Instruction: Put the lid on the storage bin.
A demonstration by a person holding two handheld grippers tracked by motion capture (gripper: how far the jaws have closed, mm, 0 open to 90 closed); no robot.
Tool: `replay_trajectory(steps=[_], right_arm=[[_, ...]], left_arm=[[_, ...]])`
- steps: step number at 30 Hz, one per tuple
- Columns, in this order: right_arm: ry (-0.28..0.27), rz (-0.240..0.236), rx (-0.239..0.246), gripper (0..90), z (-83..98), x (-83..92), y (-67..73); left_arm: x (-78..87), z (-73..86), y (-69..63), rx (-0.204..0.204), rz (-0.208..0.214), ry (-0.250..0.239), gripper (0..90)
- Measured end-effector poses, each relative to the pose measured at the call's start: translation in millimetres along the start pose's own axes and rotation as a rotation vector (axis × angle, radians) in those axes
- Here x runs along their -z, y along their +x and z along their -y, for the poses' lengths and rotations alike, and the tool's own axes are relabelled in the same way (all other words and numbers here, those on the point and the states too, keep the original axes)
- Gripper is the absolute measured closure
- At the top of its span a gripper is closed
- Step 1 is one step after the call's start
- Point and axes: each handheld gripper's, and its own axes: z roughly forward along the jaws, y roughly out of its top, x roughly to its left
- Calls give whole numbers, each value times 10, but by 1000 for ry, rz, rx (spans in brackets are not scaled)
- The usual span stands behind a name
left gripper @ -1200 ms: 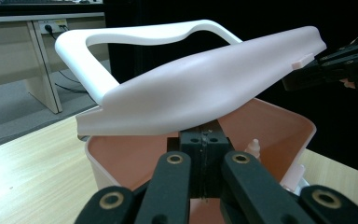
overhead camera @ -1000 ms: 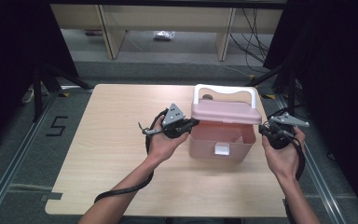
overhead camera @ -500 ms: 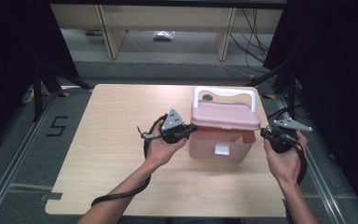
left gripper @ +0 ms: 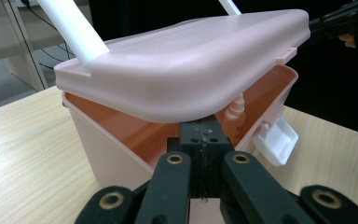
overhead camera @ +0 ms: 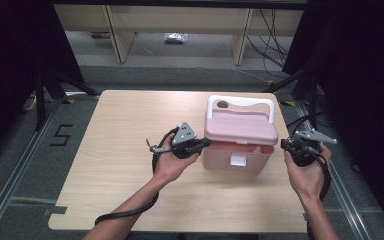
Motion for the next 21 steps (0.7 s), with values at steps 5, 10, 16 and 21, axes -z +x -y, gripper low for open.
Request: replay_trajectory(steps=[5,10,16,21], right_arm=[[3,10,-15,900,8,2,13],[4,10,22,900,-7,4,-17],[-18,5,13,900,-19,10,-21],[-16,-6,4,900,-26,0,-18]], left_arm=[[38,18,-9,-6,7,16,900],[60,37,-24,-10,26,17,900],[98,57,-43,-13,26,39,900],[114,81,-53,-15,42,42,900]])
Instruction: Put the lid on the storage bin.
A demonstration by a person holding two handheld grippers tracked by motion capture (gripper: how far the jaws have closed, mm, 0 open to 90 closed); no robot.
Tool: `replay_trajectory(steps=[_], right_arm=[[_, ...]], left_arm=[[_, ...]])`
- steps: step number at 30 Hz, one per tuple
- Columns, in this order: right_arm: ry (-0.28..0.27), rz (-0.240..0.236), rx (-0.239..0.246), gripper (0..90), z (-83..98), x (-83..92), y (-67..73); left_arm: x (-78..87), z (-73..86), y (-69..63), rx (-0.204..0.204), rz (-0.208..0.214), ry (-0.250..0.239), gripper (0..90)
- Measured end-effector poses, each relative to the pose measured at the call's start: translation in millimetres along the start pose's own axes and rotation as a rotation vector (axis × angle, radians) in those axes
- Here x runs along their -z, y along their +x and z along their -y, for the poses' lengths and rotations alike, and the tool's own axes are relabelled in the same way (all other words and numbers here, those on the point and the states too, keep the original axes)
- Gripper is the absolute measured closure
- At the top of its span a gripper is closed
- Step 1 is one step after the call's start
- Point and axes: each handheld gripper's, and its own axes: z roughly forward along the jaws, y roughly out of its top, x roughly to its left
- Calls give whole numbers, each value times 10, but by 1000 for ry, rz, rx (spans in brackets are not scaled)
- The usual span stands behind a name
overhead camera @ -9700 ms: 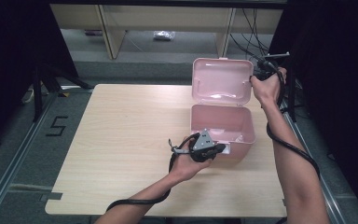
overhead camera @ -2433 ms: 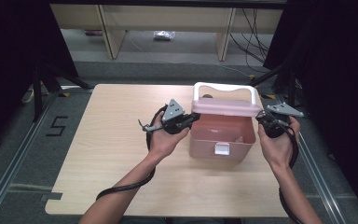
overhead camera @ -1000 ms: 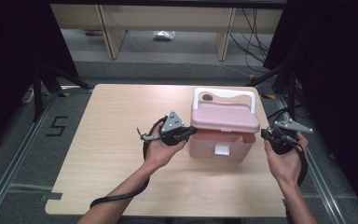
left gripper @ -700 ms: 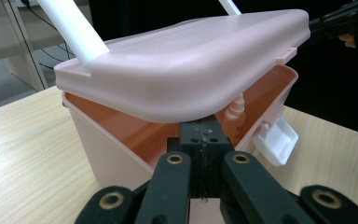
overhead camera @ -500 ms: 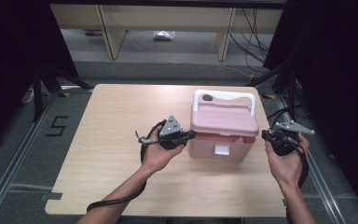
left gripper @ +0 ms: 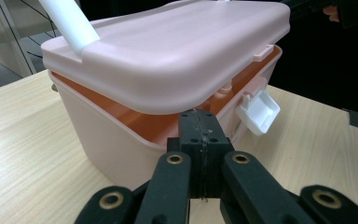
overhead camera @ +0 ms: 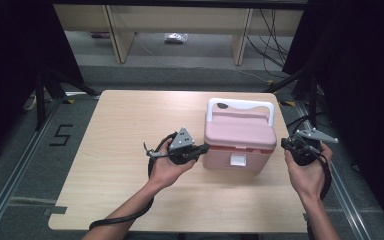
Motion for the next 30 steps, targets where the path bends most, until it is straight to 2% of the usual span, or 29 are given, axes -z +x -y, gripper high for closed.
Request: replay_trajectory(steps=[1,2,4,5,8,9,10,11,14,16,17,20,21,23,25,26,27,28,30], right_arm=[[-4,3,-24,900,1,-3,21],[-6,10,4,900,-6,0,2],[-6,12,-1,900,-12,-2,7],[-8,4,-32,900,-14,5,28],[-6,5,-25,900,-23,5,19],[-9,13,8,900,-27,2,-6],[10,8,-30,900,-21,10,18],[10,8,-30,900,-21,10,18],[-6,13,7,894,-8,-18,-16],[-6,3,4,894,10,-32,-26],[5,-3,-29,889,28,-17,-9],[-3,-4,-34,881,51,-32,-14],[-10,-6,-1,877,56,-37,-44],[-15,-6,-8,866,77,-44,-50],[-16,-7,-11,863,83,-45,-49],[-18,-12,-39,859,94,-50,-29],[-15,-11,9,849,99,-66,-58],[-10,-15,7,841,104,-59,-62],[-24,-11,-29,829,124,-59,-29]], left_arm=[[15,-7,-4,-4,-7,5,900],[24,-13,-5,0,-2,2,900],[47,-24,-6,-6,-6,1,900],[59,-28,-4,-9,-8,3,900],[91,-28,13,-8,-16,-8,900],[105,-28,21,-8,-21,-9,900],[117,-26,26,-4,-24,-16,900],[132,-26,36,-8,-28,-17,900],[189,-18,61,-9,-41,-24,898],[241,-10,93,-10,-53,-28,897],[269,-3,108,-3,-64,-34,895],[365,2,167,-6,-88,-44,890],[398,3,183,-3,-99,-49,886],[491,13,242,-9,-129,-58,873],[522,20,260,-14,-140,-58,870],[565,34,286,-17,-153,-62,867],[587,43,297,-19,-157,-62,862],[608,54,309,-23,-162,-63,858],[664,92,337,-21,-181,-66,851]])
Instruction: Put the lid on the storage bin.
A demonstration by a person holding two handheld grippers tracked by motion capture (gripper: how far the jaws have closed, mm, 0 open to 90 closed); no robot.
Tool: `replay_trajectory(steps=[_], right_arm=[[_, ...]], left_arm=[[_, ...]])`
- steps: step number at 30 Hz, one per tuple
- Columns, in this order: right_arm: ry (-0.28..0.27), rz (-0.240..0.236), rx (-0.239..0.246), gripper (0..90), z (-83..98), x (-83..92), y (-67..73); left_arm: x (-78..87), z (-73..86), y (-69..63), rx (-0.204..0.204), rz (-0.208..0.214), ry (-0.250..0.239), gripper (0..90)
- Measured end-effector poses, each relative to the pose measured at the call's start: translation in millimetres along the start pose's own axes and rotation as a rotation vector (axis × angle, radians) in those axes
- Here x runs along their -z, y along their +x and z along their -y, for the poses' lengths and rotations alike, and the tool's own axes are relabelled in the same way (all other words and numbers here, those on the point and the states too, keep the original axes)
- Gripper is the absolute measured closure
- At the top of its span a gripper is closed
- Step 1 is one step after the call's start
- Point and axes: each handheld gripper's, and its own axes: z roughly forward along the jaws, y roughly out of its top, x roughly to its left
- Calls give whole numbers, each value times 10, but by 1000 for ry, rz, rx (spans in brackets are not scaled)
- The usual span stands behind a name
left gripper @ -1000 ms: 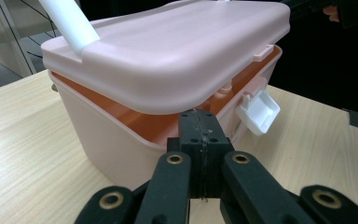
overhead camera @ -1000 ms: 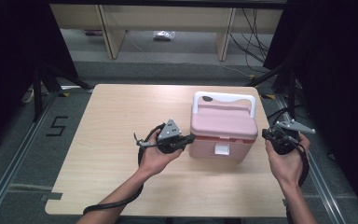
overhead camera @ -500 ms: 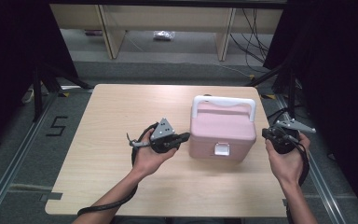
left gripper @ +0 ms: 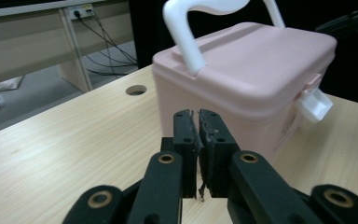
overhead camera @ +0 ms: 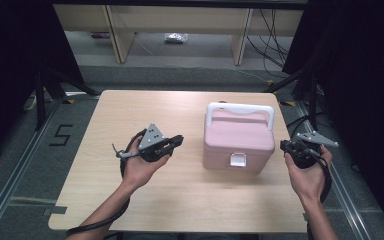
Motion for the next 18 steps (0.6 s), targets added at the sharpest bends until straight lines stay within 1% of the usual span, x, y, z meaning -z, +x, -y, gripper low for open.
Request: replay_trajectory(steps=[1,2,4,6,7,8,9,10,11,12,13,14,15,16,17,18], right_arm=[[-2,19,49,829,5,-8,-33],[3,12,26,829,18,-4,-19],[2,20,9,826,41,-11,-15],[-3,24,46,825,53,-13,-50],[2,18,18,823,66,-12,-35],[-1,10,32,822,72,-18,-54],[2,25,8,821,88,-20,-32],[1,27,38,820,91,-22,-58],[6,18,14,819,111,-24,-51],[6,18,14,819,111,-24,-51],[-2,19,41,816,117,-29,-76],[9,16,-5,815,134,-35,-44],[-3,20,32,814,140,-40,-74],[7,25,12,812,157,-40,-61],[2,21,38,810,165,-44,-82],[1,3,30,807,184,-55,-88]], left_arm=[[25,20,18,5,-8,-1,849],[51,38,39,5,-15,0,846],[101,77,81,9,-32,2,840],[145,116,121,16,-49,-3,831],[169,134,143,16,-57,0,826],[190,153,164,16,-64,-4,824],[215,172,182,16,-77,-1,822],[233,193,201,22,-85,-6,820],[272,234,240,29,-98,-11,815],[272,234,240,29,-98,-11,808],[292,253,260,27,-106,-14,808],[308,274,280,29,-111,-16,802],[332,291,294,31,-120,-8,798],[347,314,307,37,-126,-12,796],[368,340,324,34,-135,-8,791],[382,356,334,32,-140,-4,787]])
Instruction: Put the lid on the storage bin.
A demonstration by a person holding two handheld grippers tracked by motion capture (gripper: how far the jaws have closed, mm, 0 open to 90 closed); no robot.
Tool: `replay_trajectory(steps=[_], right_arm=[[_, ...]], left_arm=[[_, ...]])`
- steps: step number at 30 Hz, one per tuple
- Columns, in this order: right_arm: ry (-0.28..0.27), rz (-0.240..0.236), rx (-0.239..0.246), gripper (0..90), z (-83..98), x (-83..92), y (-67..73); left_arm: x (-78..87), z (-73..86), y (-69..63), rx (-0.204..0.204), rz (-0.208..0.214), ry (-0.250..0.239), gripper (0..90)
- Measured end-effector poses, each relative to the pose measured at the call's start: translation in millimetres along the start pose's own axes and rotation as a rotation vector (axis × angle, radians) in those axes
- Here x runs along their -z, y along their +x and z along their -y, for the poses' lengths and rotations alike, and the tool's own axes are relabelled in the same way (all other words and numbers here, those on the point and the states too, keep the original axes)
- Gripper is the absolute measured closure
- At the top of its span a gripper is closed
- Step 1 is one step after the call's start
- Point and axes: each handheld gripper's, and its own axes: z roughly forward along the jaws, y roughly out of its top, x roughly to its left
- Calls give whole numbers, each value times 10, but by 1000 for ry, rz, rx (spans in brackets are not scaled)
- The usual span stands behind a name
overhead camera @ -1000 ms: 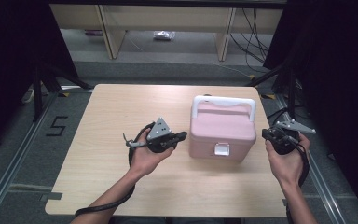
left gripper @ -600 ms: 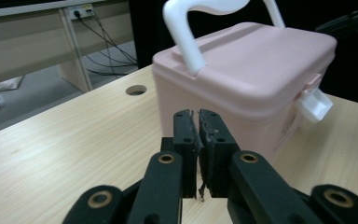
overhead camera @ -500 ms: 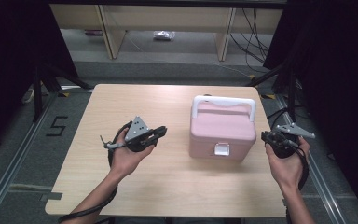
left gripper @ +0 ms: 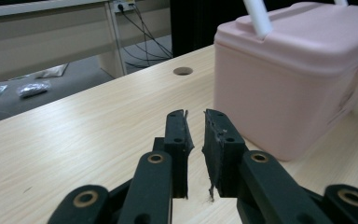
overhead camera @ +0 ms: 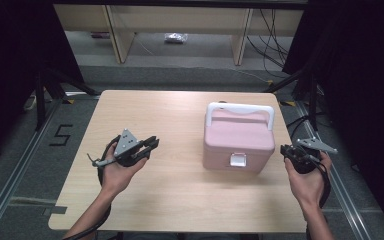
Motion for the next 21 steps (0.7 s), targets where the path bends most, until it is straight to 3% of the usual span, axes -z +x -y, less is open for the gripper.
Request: replay_trajectory(steps=[1,2,3,6,7,8,10,11,12,15,16,17,18,19,21], right_arm=[[7,7,-47,807,15,8,36],[1,14,-1,805,29,-1,2],[2,2,-25,803,48,-7,11],[7,-3,-14,796,109,-35,-15],[12,6,-36,794,133,-32,1],[8,2,-19,788,172,-49,-23],[23,7,-35,786,194,-43,-14],[2,1,0,786,221,-82,-48],[25,7,-42,785,239,-62,-21],[29,11,-19,778,307,-94,-57],[51,10,-59,775,334,-98,-34],[41,14,-36,772,361,-119,-55],[51,7,-55,769,380,-114,-46],[39,0,-29,767,402,-135,-74],[45,10,-56,760,448,-146,-54]], left_arm=[[13,23,16,2,-7,-2,783],[28,45,31,1,-13,-2,777],[41,68,45,0,-22,-4,773],[82,151,91,-1,-42,-1,752],[96,183,109,3,-51,1,748],[118,247,148,-1,-69,1,726],[136,280,163,0,-85,6,714],[146,317,179,5,-94,5,705],[150,358,195,13,-98,3,702],[171,475,239,27,-122,20,681],[177,514,255,27,-128,23,674],[185,551,270,32,-137,23,665],[200,583,281,45,-143,29,660],[210,616,297,50,-147,29,655],[225,673,322,62,-158,33,633]])
